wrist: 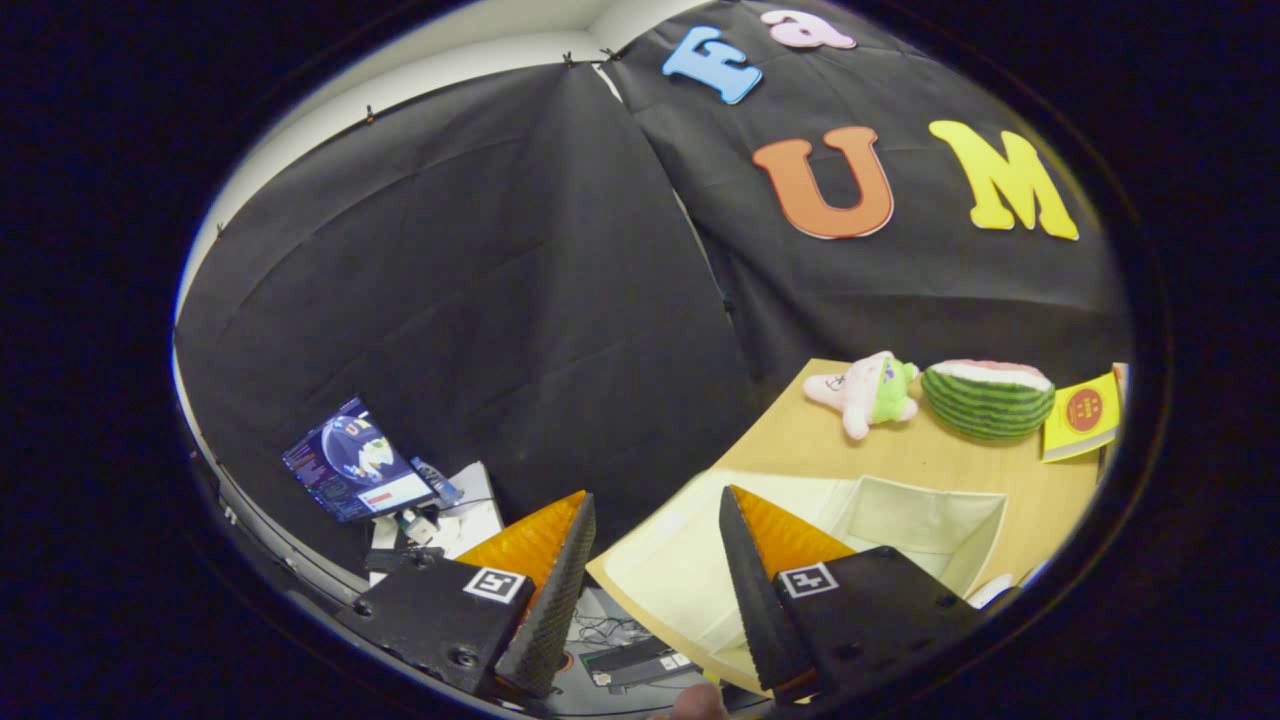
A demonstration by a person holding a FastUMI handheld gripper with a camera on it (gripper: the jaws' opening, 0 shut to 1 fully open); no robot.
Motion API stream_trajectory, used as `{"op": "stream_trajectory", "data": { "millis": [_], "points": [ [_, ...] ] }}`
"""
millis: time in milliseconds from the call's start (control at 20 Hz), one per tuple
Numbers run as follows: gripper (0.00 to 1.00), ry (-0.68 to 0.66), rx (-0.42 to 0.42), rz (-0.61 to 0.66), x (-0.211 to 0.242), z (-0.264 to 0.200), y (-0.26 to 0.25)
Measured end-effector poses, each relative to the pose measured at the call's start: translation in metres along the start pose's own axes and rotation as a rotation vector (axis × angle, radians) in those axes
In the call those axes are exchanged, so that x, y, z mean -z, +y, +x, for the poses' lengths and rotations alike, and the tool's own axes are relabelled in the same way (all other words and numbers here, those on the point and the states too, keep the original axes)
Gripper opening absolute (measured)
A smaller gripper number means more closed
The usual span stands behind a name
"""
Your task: Open the storage box then place both shoes into the box .Put the left shoe in first, then the right shoe, with the right side of both shoes facing outward in a uniform manner.
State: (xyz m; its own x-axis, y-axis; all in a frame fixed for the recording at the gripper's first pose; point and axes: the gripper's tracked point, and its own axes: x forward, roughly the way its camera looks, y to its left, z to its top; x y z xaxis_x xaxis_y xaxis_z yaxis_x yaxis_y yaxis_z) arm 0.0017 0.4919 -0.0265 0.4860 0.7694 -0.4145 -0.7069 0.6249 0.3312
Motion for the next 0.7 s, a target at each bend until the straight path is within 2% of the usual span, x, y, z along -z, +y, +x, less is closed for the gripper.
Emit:
{"op": "stream_trajectory", "data": {
  "millis": [350, 500, 700],
  "points": [
    [0.87, -0.154, 0.236, -0.113, -0.015, -0.069, -0.071],
    [0.87, -0.147, 0.332, -0.118, 0.001, -0.106, -0.114],
    [0.87, -0.075, 0.418, -0.037, 0.037, -0.151, -0.173]
  ]
}}
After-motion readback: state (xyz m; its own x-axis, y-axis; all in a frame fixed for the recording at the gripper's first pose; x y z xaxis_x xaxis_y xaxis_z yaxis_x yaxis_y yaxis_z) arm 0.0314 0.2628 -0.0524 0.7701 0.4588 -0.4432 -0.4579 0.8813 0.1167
